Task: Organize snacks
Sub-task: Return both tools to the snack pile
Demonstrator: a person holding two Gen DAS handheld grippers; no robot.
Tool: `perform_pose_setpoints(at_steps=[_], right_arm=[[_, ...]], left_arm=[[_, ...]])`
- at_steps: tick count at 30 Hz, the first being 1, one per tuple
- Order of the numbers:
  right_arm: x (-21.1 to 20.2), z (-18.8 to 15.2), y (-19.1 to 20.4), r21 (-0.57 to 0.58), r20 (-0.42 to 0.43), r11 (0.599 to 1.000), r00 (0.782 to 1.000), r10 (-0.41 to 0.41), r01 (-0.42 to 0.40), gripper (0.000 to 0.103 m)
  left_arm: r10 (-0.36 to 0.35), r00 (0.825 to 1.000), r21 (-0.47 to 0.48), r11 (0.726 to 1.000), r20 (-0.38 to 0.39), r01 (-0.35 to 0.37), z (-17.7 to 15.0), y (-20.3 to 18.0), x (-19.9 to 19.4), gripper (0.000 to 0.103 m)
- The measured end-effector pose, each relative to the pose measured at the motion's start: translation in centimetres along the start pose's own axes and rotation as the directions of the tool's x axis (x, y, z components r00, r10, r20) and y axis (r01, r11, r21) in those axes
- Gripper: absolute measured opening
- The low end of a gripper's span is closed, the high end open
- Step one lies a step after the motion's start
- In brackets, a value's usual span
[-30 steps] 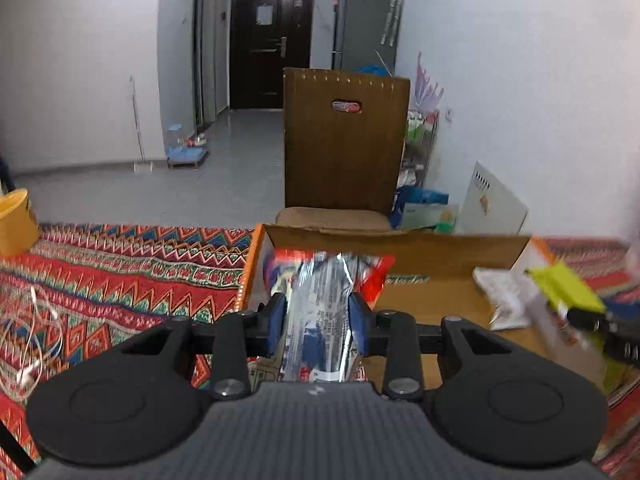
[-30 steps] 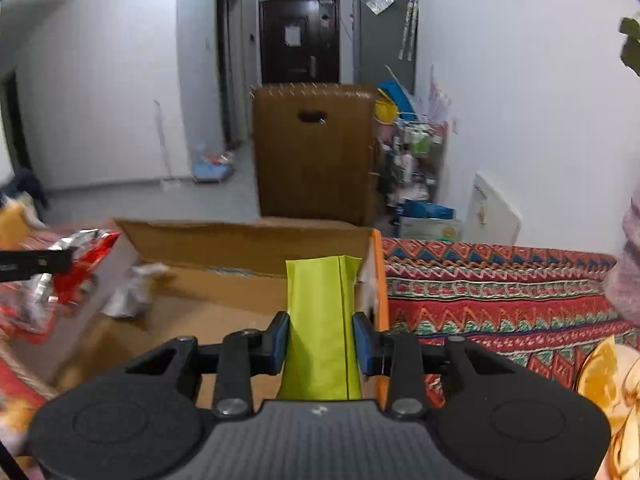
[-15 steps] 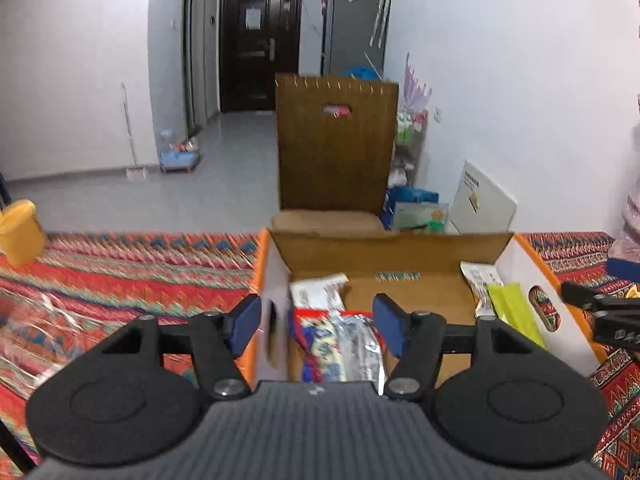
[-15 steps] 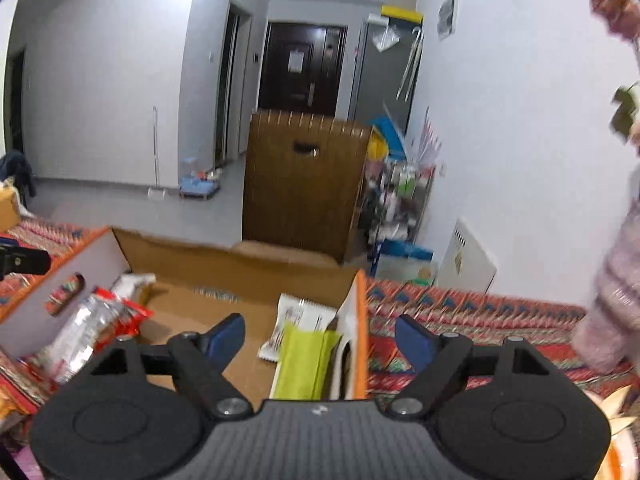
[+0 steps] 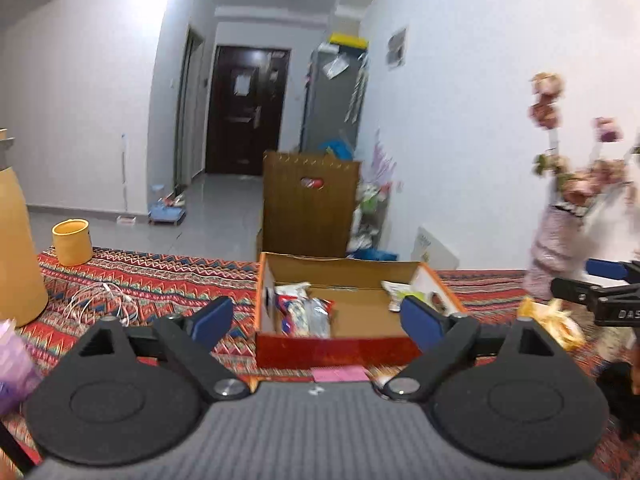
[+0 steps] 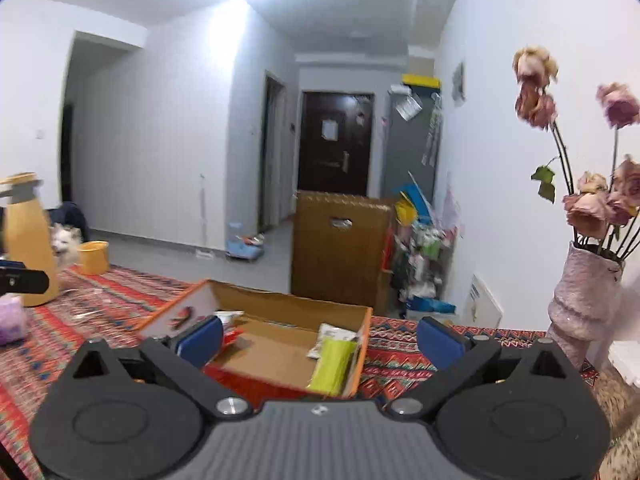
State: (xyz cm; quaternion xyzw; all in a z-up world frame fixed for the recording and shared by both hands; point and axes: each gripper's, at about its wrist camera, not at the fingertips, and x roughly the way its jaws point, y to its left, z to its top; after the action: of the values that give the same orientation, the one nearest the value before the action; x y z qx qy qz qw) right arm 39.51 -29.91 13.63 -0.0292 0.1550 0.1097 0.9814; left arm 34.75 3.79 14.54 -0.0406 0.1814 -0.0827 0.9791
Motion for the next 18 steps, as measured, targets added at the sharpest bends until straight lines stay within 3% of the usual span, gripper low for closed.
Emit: perform_pose_setpoints(at_steps=[2, 7, 12, 18], right_arm=[[-3.0, -1.5, 0.8, -0.017, 0.012, 1.0, 1.0, 0.015, -0.015, 0.103], [-9.2, -5.9, 3.0, -0.017, 0.035, 1.0, 0.999, -0.022, 0.022, 0.103], [-13.5, -11.3, 5.2, 0.043, 0.015, 0.999, 1.0, 0.001, -0.001, 0.103], [-15.3, -17.6, 7.8, 0.1, -0.044, 0.995, 0.999, 0.003, 0.002, 0.103]], left_arm=[[-0.016, 0.999, 0.038, 0.999, 0.052, 0.014, -1.9, -0.3, -3.6, 0.099], [0.052, 0.986, 0.078, 0.995, 0.156, -0.064, -7.1, -0.8, -10.0, 0.103], [0.053, 0.994, 0.01, 0.998, 0.101, -0.054, -12.7, -0.3, -12.7, 0.103], [0.057, 0.998, 0.016, 0.998, -0.03, -0.057, -18.4, -1.0, -13.4, 0.103]])
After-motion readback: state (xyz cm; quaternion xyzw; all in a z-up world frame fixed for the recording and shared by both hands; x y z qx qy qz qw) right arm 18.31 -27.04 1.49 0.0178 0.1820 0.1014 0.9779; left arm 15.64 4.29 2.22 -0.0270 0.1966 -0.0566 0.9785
